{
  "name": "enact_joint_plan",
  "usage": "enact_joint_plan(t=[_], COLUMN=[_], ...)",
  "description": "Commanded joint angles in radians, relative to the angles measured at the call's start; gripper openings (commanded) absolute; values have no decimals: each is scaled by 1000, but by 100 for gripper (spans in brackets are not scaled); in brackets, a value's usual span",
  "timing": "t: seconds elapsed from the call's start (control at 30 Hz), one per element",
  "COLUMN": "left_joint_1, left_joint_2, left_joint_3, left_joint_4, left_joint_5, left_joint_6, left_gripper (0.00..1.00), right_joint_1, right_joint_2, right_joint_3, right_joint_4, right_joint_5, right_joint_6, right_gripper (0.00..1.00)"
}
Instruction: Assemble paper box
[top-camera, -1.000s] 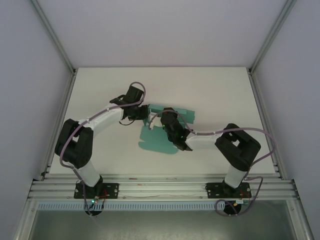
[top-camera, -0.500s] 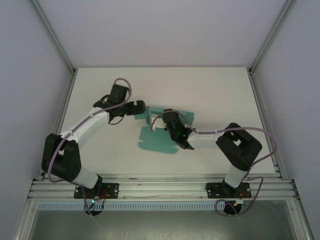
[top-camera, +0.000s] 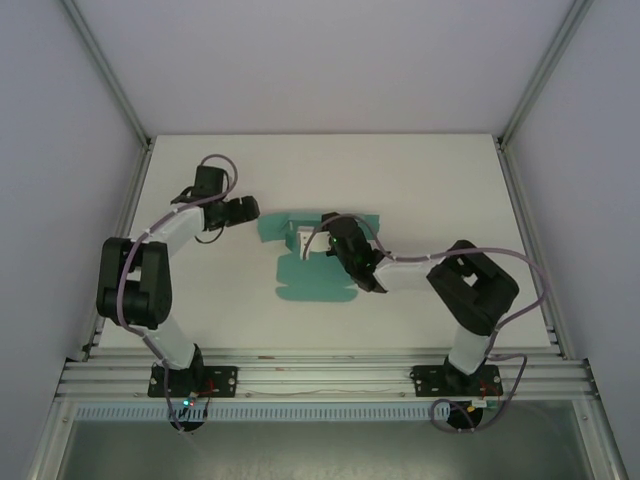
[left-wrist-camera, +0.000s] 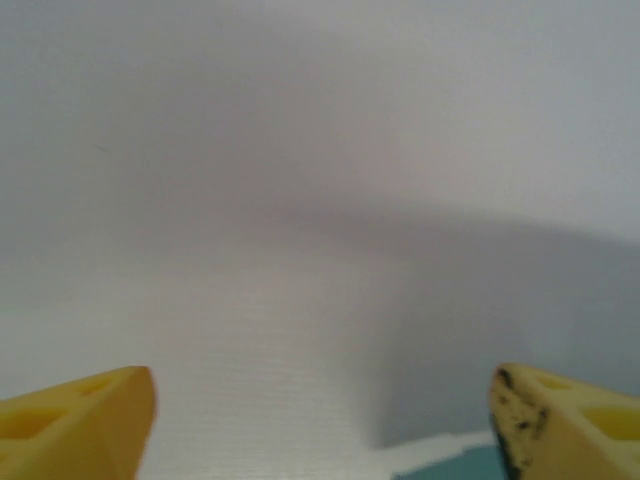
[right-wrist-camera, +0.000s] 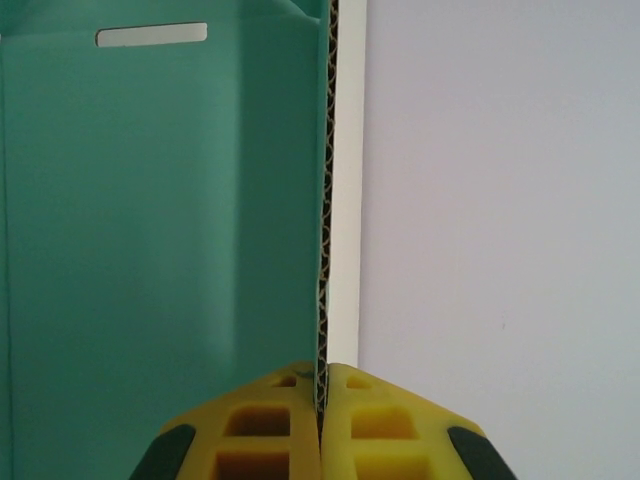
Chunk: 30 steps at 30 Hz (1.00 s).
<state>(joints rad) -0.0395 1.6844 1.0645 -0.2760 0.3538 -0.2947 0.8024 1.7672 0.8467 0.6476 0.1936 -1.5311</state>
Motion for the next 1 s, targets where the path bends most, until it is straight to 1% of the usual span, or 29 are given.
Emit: enact_joint_plan(t=[0.0, 0.13, 0.23, 0.27, 0.33, 0.4, 0.43, 0.57, 0.7, 0.77, 0.87, 0.97], left_joint_1=[-9, -34, -101, -136, -189, -213, -215, -223, -243, -270, -286, -288], left_joint_2=[-18, -55, -90, -104, -127, -138, -140, -146, -158, -166, -161, -117], left_joint_3=[-75, -151, -207, -228, -261, -291, -306, -330, -382, -418, -472, -459], left_joint_4=[132, 215, 299, 335, 388, 445, 471, 482, 553, 616, 759, 783], left_joint_5=[173, 229, 255, 252, 202, 191, 197, 139, 123, 79, 86, 86], left_joint_6=[46, 62, 91, 102, 109, 104, 102, 108, 128, 140, 122, 127], left_gripper=[75, 64, 60, 60, 61, 62, 63, 63, 64, 66, 68, 68], right_joint_1=[-6, -12, -12, -12, -12, -12, -12, -12, -11, -6, 1, 16], right_joint_2=[7, 25, 53, 58, 59, 55, 54, 49, 44, 53, 58, 69], right_joint_3=[41, 45, 31, 28, 19, 10, 9, -4, -60, -71, -99, -136], right_joint_4=[20, 51, 124, 124, 126, 133, 135, 182, 244, 277, 299, 331], right_joint_5=[-19, 13, 39, 47, 58, 64, 69, 101, 83, 106, 99, 92], right_joint_6=[-18, -41, -70, -76, -79, -85, -84, -88, -139, -141, -162, -184], right_gripper=[0, 0, 0, 0, 0, 0, 0, 0, 0, 0, 0, 0])
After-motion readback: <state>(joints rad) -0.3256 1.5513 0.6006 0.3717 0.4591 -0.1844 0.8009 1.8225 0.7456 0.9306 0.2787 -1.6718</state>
